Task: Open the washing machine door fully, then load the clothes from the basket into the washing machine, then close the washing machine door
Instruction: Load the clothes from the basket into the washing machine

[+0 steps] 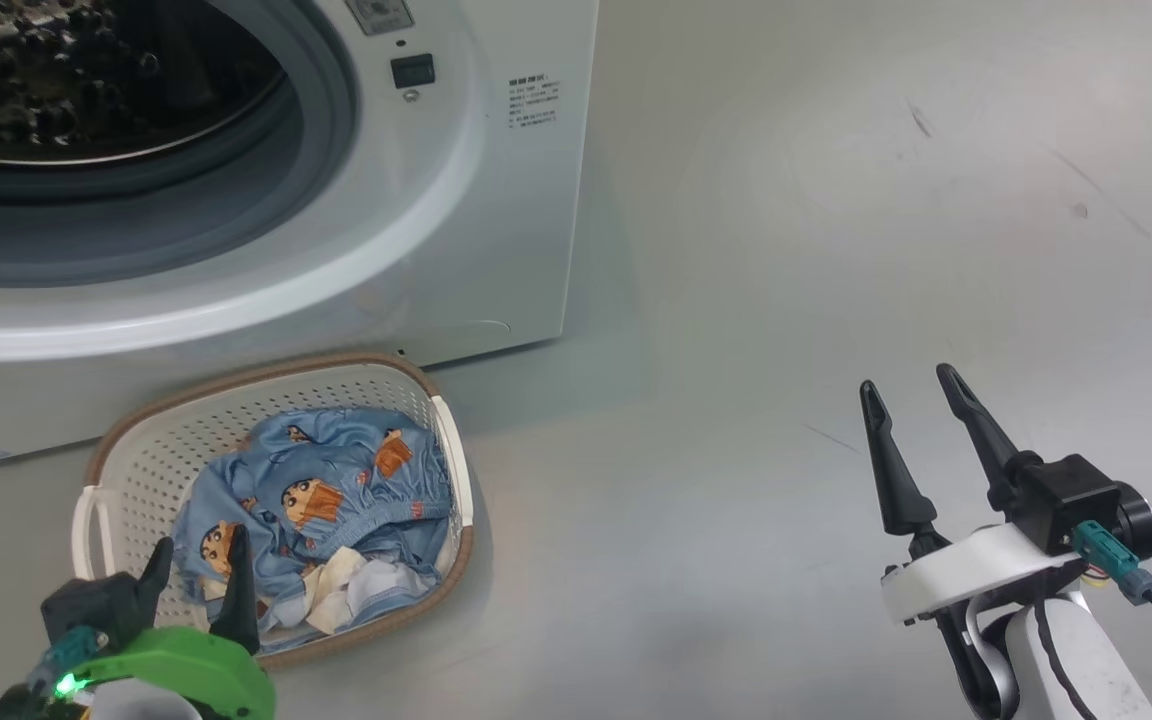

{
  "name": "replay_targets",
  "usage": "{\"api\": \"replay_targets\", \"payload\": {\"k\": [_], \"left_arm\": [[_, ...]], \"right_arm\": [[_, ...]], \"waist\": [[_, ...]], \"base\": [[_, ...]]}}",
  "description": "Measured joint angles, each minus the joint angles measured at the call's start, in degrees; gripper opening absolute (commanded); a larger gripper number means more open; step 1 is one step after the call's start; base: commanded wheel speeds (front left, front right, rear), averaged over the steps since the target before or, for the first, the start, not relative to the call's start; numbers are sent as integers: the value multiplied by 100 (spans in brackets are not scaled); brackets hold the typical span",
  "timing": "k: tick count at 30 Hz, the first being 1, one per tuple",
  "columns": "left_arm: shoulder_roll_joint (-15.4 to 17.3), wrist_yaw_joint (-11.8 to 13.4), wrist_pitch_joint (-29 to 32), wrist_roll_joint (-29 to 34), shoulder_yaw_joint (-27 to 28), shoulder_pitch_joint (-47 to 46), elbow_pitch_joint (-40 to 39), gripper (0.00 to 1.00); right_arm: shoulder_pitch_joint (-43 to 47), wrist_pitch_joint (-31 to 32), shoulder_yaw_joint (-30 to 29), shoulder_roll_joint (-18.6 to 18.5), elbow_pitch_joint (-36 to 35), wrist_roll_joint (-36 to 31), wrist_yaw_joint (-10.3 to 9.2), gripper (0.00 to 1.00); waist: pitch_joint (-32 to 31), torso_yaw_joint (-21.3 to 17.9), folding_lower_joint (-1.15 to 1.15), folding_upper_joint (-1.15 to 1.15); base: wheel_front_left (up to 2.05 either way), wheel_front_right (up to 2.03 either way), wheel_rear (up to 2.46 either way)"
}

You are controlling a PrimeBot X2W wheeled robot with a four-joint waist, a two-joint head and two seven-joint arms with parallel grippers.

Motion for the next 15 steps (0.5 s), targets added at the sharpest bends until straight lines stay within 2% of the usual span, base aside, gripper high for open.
{"api": "replay_targets", "payload": {"k": [8,15], "left_arm": [[260,-92,583,-33,-15,-745,566,100],[325,-142,1105,-350,62,-1405,1049,100]], "right_arm": [[-394,0,203,7,-169,0,0,100],[-647,0,254,13,-356,0,0,100]], "waist": [[643,-257,0,0],[1228,-437,1,0]], "base": [[0,0,0],[0,0,0]]}}
